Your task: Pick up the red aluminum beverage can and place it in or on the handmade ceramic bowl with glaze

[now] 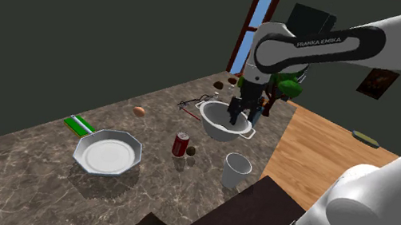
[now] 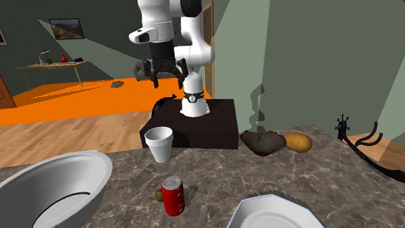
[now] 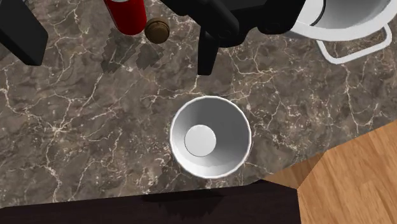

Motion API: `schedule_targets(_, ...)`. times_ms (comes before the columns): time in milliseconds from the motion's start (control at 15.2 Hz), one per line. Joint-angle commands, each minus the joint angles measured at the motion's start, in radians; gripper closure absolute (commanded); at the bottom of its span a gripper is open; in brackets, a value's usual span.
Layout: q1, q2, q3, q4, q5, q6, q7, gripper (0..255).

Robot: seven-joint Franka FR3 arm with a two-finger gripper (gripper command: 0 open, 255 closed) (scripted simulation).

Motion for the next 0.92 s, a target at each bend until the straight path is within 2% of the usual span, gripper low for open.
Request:
schedule_targets(0,0.007,0.083,0.001,0.026,0.005,0.064,-0.003,0)
schedule_targets(462,0.024,0.352,0.010,0.133,0.025,0.238,-0.014,0)
schedule_targets(858,0.033,0.585,0.022,0.276,0.039,0.339,-0.023,0)
